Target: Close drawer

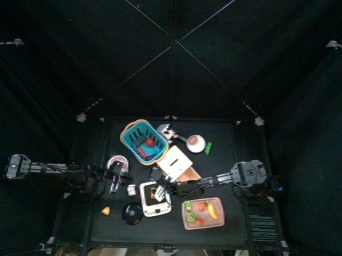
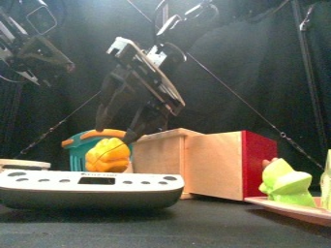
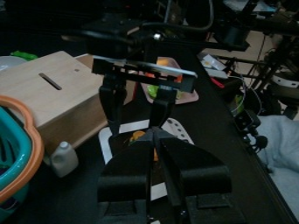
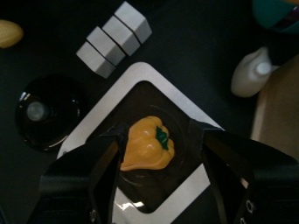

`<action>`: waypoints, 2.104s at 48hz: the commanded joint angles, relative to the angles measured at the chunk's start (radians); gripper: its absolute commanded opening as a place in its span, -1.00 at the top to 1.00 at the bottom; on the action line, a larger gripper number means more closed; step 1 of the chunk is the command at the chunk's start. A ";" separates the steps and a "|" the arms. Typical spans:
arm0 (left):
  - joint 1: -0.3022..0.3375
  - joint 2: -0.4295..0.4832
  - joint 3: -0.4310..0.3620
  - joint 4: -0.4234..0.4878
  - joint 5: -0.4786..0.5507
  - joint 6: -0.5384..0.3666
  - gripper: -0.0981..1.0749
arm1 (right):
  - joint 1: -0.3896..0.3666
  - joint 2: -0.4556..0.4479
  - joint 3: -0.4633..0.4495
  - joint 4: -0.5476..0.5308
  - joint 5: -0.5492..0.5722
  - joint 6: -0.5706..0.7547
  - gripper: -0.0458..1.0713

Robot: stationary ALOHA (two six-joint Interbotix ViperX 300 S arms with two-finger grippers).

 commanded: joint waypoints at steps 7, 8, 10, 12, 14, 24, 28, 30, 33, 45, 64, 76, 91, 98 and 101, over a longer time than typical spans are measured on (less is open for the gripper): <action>-0.003 0.034 -0.034 -0.029 -0.003 0.000 -0.04 | 0.038 -0.189 0.114 -0.002 0.025 0.009 -0.70; -0.003 0.046 -0.043 -0.035 -0.003 -0.002 -0.04 | 0.041 -0.199 0.127 0.003 0.028 0.009 -0.70; -0.003 0.069 -0.061 -0.052 -0.003 -0.005 -0.05 | 0.054 -0.229 0.161 0.021 0.038 0.009 -0.70; 0.000 0.112 -0.094 -0.081 -0.003 -0.003 -0.04 | 0.074 -0.275 0.210 0.060 0.048 0.008 -0.70; 0.006 0.150 -0.124 -0.101 -0.002 -0.002 -0.04 | 0.089 -0.307 0.247 0.095 0.052 0.008 -0.69; 0.046 0.362 -0.279 -0.143 0.012 0.000 -0.03 | 0.144 -0.416 0.428 0.225 0.049 0.008 -0.67; 0.075 0.434 -0.333 -0.146 0.012 -0.002 -0.02 | 0.152 -0.437 0.466 0.235 0.051 0.006 -0.58; 0.097 0.471 -0.360 -0.152 0.012 -0.003 -0.01 | 0.156 -0.448 0.480 0.238 0.054 0.006 -0.51; 0.121 0.528 -0.400 -0.169 0.012 -0.002 0.02 | 0.163 -0.469 0.511 0.245 0.058 0.006 -0.35; 0.222 0.798 -0.566 -0.201 0.012 0.000 0.09 | 0.132 -0.474 0.627 0.278 0.055 0.008 0.17; 0.232 0.838 -0.571 -0.201 0.061 0.000 0.09 | 0.034 -0.434 0.615 0.192 0.055 0.009 0.17; 0.229 0.834 -0.571 -0.202 0.107 -0.002 0.09 | -0.005 -0.422 0.584 0.133 0.055 0.009 0.17; 0.229 0.831 -0.568 -0.221 0.115 -0.002 0.09 | -0.081 -0.359 0.520 -0.005 0.018 0.009 0.17; 0.229 0.831 -0.568 -0.222 0.115 -0.002 0.09 | -0.107 -0.342 0.515 -0.029 -0.009 0.009 0.17; 0.229 0.833 -0.568 -0.224 0.115 -0.002 0.09 | -0.118 -0.342 0.515 -0.046 -0.018 0.009 0.17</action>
